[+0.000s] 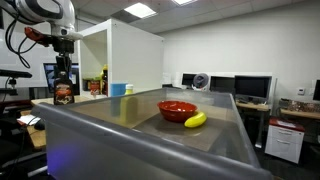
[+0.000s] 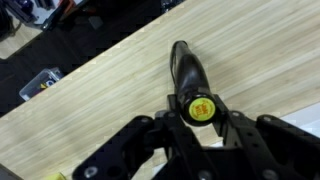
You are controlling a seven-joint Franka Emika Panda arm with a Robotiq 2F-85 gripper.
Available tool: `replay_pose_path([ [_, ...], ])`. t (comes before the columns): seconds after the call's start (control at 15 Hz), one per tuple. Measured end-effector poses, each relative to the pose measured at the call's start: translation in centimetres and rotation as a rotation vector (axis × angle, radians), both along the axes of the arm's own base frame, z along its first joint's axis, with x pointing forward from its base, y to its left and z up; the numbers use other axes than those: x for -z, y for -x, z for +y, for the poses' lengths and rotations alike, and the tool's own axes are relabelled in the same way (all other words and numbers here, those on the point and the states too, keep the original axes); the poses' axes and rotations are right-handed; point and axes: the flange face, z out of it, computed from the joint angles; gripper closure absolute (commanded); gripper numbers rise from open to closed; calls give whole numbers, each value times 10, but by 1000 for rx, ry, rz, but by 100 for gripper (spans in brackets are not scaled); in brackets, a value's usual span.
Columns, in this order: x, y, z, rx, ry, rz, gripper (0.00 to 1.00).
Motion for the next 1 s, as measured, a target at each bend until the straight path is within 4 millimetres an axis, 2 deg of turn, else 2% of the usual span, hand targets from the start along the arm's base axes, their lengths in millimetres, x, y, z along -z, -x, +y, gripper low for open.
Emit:
replay_pose_path([
  [1.0,-1,-8,18,668,-31,-107,90],
])
